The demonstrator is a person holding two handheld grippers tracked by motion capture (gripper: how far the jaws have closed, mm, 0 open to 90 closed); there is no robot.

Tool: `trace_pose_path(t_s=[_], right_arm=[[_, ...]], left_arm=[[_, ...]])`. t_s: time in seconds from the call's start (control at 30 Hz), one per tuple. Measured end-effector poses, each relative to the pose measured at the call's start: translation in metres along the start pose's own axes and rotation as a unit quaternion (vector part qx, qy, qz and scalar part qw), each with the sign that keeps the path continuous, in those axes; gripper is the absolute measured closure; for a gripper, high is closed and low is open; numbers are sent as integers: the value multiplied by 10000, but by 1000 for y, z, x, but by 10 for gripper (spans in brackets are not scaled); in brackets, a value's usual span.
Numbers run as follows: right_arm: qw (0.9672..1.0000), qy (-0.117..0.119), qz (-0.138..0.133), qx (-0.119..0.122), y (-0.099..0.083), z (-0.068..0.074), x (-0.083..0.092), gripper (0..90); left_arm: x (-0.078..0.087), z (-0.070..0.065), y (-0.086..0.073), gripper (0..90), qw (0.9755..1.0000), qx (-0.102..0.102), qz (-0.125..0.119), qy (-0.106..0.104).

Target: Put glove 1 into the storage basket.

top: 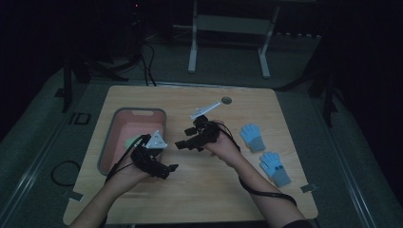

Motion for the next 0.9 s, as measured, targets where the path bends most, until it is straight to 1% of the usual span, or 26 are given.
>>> trace_pose_path(t_s=[0.07, 0.1, 0.17, 0.27, 0.3, 0.33, 0.37, 0.43, 0.53, 0.57, 0.67, 0.73, 0.8, 0.83, 0.87, 0.9], right_arm=[[10000, -24, 34, 3, -7, -1, 4, 222], [10000, -23, 28, -13, -10, -1, 6, 221], [9999, -99, 51, -8, -16, -2, 10, 220], [9998, -196, 49, 42, -27, -3, 16, 212], [9997, -227, 46, 53, -32, -4, 20, 211], [9997, -227, 46, 53, -32, -4, 20, 211], [9996, -276, 49, 56, -36, -5, 22, 210], [9993, -349, 61, 77, -42, -6, 27, 205], [9991, -397, 57, 102, -52, -6, 34, 187], [9989, -428, 105, 126, -57, -6, 36, 183], [9985, -515, 150, 132, -67, -5, 40, 151], [9980, -581, 208, 166, -77, -5, 42, 149], [9977, -614, 206, 180, -86, -5, 45, 141], [9979, -594, 215, 156, -90, -5, 47, 140], [9979, -593, 196, 161, -94, -5, 48, 139], [9978, -630, 197, 106, -99, -6, 50, 139]], left_arm=[[-5, -5, 1, 92, 9999, -4, -67, -79], [-6, -7, 2, 91, 9999, -47, -67, -111], [-12, -13, 3, 85, 9998, -118, -142, -116], [-18, -19, 5, 85, 9990, -85, -314, -317], [-20, -20, 5, 86, 9988, -112, -339, -321], [-23, -22, 6, 86, 9988, -147, -366, -305], [-26, -25, 6, 85, 9985, -181, -400, -314], [-32, -29, 6, 85, 9982, -192, -433, -367], [-42, -36, 3, 85, 9977, -240, -432, -455], [-46, -37, 2, 85, 9976, -234, -436, -486], [-57, -42, -3, 86, 9972, -248, -360, -614], [-64, -45, -6, 86, 9971, -349, -331, -595], [-69, -48, -10, 86, 9967, -357, -334, -650], [-71, -48, -11, 86, 9966, -362, -333, -662], [-74, -48, -13, 86, 9962, -377, -373, -690], [-76, -48, -15, 87, 9956, -371, -417, -750]])
Point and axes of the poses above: each handheld gripper's, and its own axes: x roughly backward along the jaws, y roughly out of its top, z roughly to its left, the point moved 2 cm from there along -x, roughly forward along the jaws, and after that the axes turned 13 degrees about x, right-handed, at the moved point
